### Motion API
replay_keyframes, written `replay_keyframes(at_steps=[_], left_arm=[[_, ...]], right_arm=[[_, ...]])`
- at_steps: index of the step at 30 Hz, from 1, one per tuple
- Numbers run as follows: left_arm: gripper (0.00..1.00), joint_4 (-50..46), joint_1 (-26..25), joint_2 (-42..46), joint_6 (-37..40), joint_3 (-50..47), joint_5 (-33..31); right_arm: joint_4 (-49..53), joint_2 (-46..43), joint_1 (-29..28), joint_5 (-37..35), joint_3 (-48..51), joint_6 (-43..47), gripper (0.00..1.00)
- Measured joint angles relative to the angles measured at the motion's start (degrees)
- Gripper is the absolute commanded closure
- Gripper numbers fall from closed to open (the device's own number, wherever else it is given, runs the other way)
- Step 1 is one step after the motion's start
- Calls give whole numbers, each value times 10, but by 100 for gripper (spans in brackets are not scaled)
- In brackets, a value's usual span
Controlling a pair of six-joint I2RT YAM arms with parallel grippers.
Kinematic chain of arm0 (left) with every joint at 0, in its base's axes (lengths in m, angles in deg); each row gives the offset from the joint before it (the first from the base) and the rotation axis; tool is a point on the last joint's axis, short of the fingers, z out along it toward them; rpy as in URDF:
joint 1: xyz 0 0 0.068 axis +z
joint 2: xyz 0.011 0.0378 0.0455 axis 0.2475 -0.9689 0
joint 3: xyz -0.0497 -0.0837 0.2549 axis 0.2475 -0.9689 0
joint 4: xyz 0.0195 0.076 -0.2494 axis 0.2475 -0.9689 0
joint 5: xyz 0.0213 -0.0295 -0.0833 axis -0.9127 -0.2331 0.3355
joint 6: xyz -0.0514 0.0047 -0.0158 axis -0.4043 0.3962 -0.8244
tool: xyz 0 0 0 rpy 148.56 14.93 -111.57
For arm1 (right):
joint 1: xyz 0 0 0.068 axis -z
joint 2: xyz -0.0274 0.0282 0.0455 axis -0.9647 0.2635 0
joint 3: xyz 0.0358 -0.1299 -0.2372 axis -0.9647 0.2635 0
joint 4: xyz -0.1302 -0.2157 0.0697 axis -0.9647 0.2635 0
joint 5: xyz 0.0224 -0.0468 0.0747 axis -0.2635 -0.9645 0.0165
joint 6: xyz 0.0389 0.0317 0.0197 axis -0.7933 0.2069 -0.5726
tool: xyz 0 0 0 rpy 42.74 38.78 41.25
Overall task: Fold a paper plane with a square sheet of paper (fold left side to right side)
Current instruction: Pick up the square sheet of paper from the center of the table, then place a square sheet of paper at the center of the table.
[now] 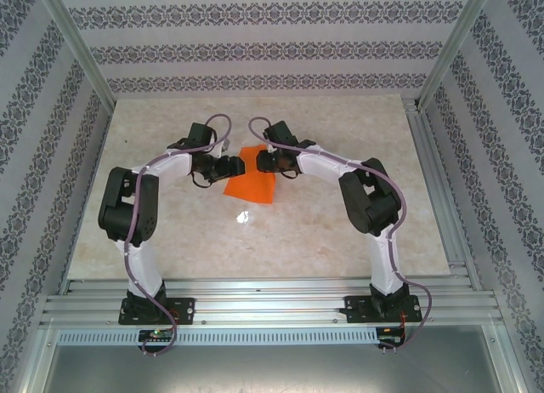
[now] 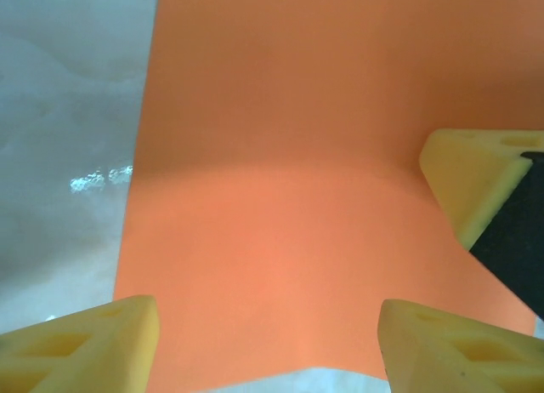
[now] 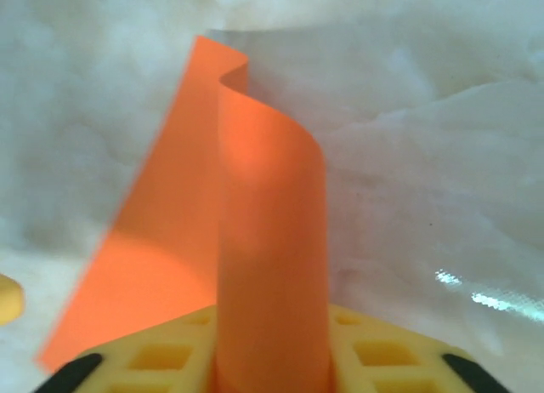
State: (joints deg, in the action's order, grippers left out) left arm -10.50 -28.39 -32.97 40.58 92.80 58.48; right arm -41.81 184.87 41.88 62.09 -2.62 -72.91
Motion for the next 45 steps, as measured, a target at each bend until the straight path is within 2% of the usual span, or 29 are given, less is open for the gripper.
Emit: replay_keyframes(at_steps=[2,10,15,19,22,29,37,45], left_arm=[[28,0,5,36,0,-10,0],[23,22,59,169,-17,-73,16],[13,92,101,224,-67,-142,86],[5,189,115,252,-133,-195,164],[0,251,115,272,-175,-211,211],[0,382,106,330,-268,-209,272],[0,498,43,323,-354,-167,299],[0,530,1,313,-370,-122,304]], right_arm=[[-22,-31,7,19,23,-10,78],[-100,-118,48,87,114,-62,79],[-142,-197,78,157,186,-107,80],[-158,-295,107,217,231,-134,80],[-171,-372,130,263,246,-153,80],[-228,-492,150,355,254,-231,80],[-385,-504,132,426,255,-374,81],[-438,-503,92,450,229,-424,81]])
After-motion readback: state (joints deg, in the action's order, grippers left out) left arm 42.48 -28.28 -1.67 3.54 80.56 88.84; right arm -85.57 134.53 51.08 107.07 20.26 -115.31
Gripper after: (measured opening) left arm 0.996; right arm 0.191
